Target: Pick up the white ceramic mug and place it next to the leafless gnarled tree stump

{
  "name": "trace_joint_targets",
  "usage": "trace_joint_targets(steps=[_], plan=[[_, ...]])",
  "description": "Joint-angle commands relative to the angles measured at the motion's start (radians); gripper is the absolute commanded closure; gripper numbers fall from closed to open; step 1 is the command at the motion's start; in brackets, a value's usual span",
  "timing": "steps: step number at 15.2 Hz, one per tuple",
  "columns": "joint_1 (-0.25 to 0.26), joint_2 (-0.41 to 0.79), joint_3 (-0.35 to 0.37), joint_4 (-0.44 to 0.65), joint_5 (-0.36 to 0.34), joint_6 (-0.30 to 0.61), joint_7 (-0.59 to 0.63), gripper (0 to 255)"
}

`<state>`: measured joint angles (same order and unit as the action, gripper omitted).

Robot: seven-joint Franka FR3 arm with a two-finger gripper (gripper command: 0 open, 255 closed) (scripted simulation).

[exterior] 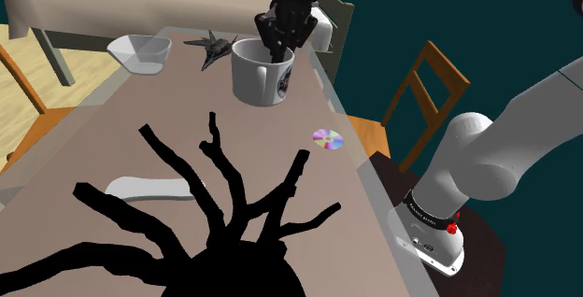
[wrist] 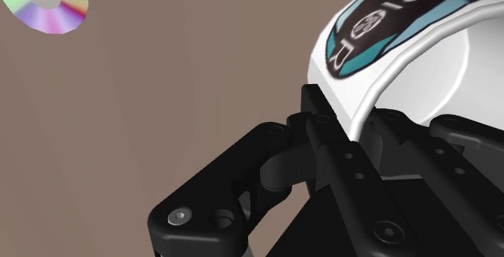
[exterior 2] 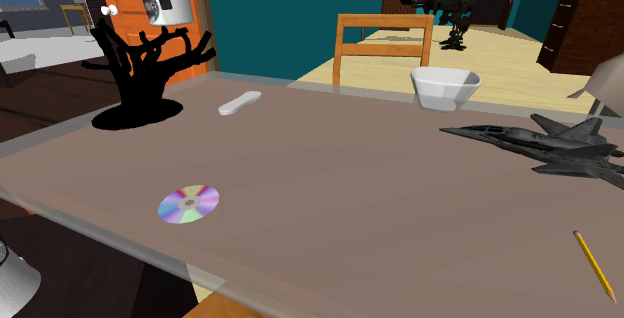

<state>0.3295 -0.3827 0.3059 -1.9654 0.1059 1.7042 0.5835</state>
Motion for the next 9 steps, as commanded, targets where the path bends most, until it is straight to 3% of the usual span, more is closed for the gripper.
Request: trace_joint_targets(steps=[1,9], plan=[[0.001,-0.006,0.001,-0.033,0.002,0.028,-0.001,255],[0.006,-0.019,0.007,-0.152,0.01,0.134,-0.005,255]])
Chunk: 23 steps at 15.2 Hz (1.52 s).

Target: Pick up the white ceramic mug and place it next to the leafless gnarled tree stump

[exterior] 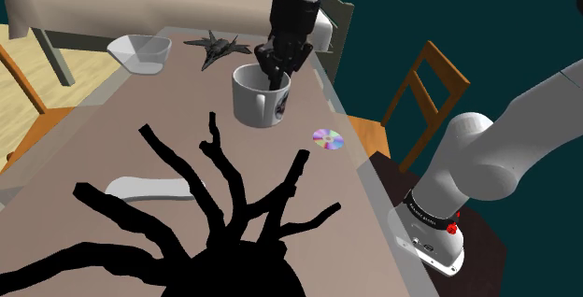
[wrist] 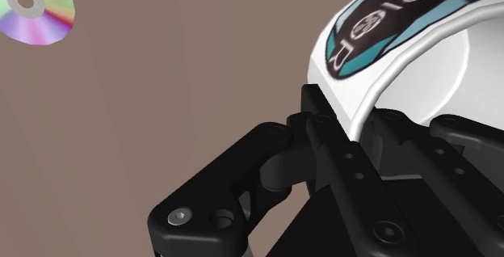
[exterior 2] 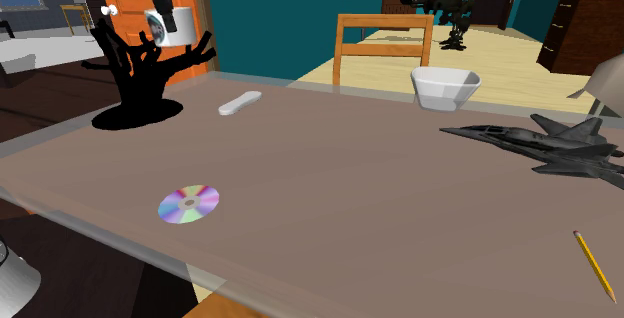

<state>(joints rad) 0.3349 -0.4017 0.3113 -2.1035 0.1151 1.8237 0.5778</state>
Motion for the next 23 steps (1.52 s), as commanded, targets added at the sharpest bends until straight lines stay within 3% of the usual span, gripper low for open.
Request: trace_joint_targets(steps=[1,23], plan=[[0.001,0.0,0.003,-0.028,0.002,0.028,0.001,255],[0.008,0.045,0.034,-0.286,0.011,0.331,0.004,255]])
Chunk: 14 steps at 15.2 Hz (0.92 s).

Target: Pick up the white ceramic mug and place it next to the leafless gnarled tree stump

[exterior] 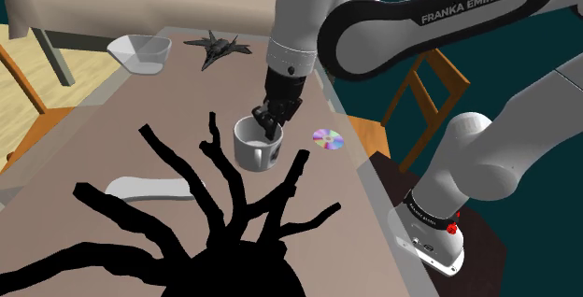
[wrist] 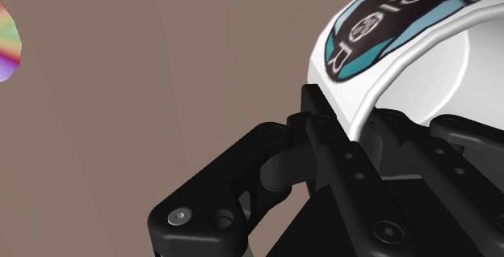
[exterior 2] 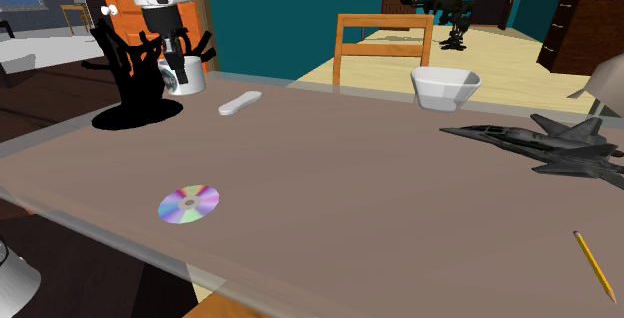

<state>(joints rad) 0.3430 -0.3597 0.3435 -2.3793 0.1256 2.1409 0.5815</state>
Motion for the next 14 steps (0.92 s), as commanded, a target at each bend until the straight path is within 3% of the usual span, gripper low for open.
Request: trace_joint_targets(steps=[1,14], plan=[[0.0,0.008,0.003,-0.02,0.0,0.028,0.001,255],[-0.005,0.098,0.029,-0.125,-0.015,0.222,0.019,255]])
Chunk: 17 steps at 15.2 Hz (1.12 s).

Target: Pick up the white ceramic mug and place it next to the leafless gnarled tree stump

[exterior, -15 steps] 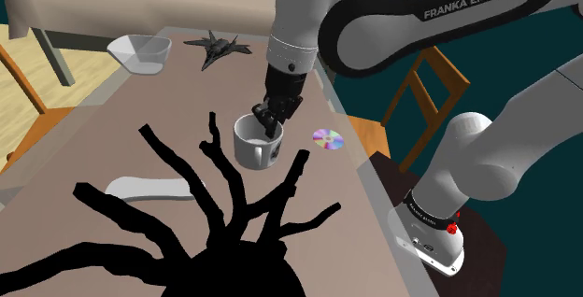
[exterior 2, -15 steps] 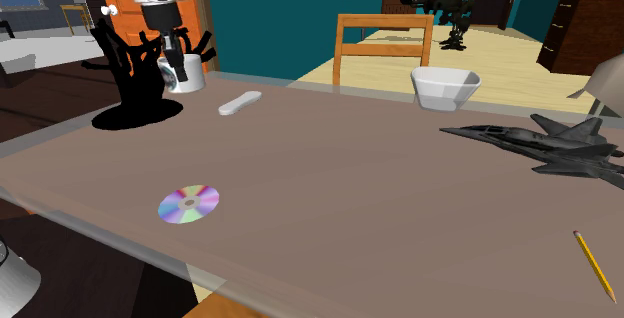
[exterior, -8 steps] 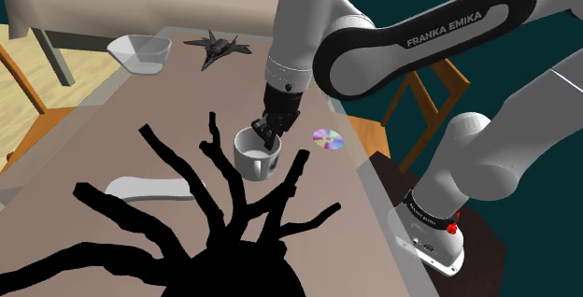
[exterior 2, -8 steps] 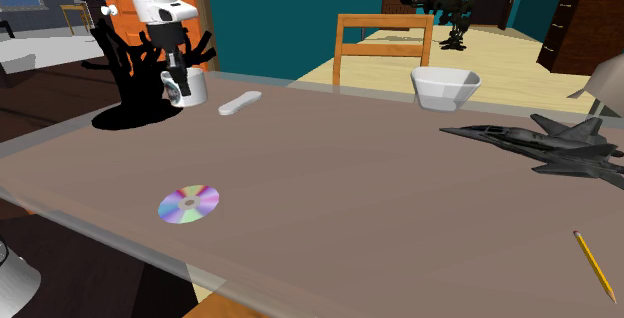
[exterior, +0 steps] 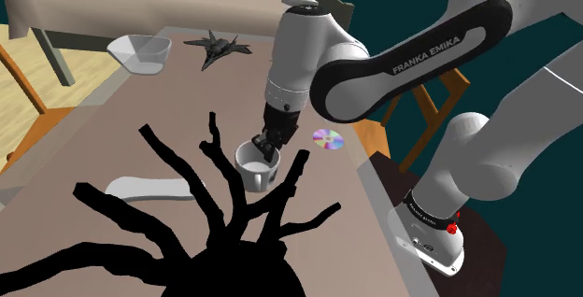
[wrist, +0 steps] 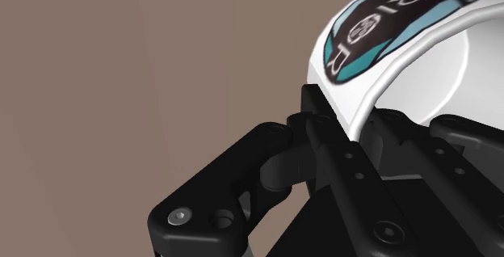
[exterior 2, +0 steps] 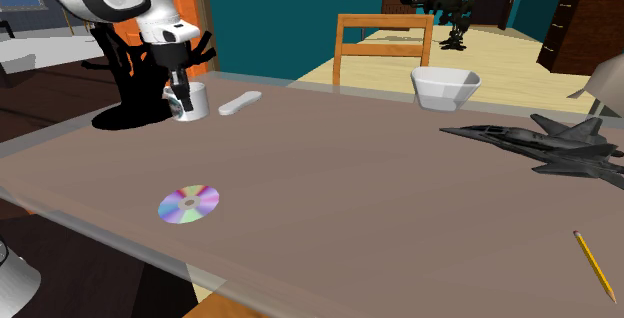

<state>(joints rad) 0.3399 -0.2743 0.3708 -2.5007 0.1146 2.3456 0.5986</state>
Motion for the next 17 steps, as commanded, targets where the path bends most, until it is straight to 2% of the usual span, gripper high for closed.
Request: trace_joint_targets(steps=[1,6,14,15,17], plan=[[-0.003,0.022,0.004,-0.01,-0.006,0.032,0.004,255],[-0.01,0.076,0.015,-0.043,-0.024,0.117,0.019,255],[-0.01,0.076,0.015,-0.043,-0.024,0.117,0.019,255],[-0.01,0.076,0.015,-0.043,-0.024,0.117,0.019,0],[-0.009,0.076,0.015,-0.043,-0.024,0.117,0.019,0]])
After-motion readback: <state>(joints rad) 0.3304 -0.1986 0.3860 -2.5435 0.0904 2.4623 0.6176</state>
